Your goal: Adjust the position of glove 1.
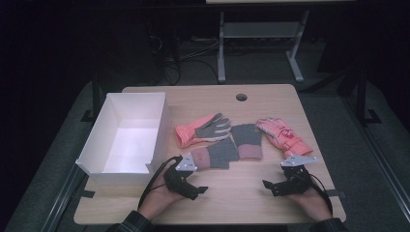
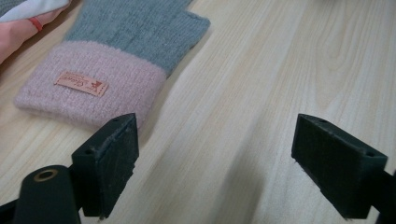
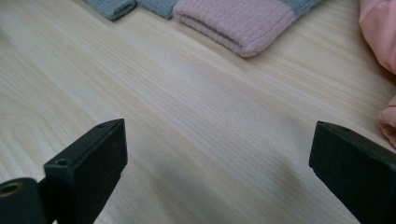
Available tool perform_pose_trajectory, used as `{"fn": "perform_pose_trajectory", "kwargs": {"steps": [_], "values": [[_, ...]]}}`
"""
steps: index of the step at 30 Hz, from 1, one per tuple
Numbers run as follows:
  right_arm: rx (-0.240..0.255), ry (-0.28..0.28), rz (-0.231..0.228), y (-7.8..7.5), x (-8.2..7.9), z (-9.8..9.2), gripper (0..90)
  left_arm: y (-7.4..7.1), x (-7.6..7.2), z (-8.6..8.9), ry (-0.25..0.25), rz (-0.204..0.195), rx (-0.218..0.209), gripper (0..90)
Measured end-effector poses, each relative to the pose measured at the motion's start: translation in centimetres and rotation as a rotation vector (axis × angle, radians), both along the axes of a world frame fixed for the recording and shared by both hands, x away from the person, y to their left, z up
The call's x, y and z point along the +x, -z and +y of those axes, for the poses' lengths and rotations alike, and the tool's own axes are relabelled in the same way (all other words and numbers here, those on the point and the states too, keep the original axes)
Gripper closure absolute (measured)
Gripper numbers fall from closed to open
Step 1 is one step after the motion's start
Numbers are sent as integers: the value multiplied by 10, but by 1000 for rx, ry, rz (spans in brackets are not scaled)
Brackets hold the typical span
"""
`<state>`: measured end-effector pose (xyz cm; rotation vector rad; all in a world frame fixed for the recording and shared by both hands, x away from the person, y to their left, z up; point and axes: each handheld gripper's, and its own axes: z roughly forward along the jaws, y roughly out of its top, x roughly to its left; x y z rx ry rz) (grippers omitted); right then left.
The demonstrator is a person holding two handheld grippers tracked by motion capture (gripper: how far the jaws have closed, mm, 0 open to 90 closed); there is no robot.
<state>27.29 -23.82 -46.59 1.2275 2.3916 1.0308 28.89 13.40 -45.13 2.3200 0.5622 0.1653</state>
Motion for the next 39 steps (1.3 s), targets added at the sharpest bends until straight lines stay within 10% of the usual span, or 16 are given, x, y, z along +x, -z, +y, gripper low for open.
{"fn": "perform_pose_trajectory", "kwargs": {"steps": [8, 19, 39], "values": [[21, 0, -4, -3, -1, -3, 46, -8, 8, -6, -23, 9, -20, 368], [46, -28, 3, -7, -2, -1, 59, -14, 16, -16, -34, 1, 0, 896], [44, -28, 12, -6, 0, -1, 62, -6, 61, -35, -134, -19, 67, 897]]}}
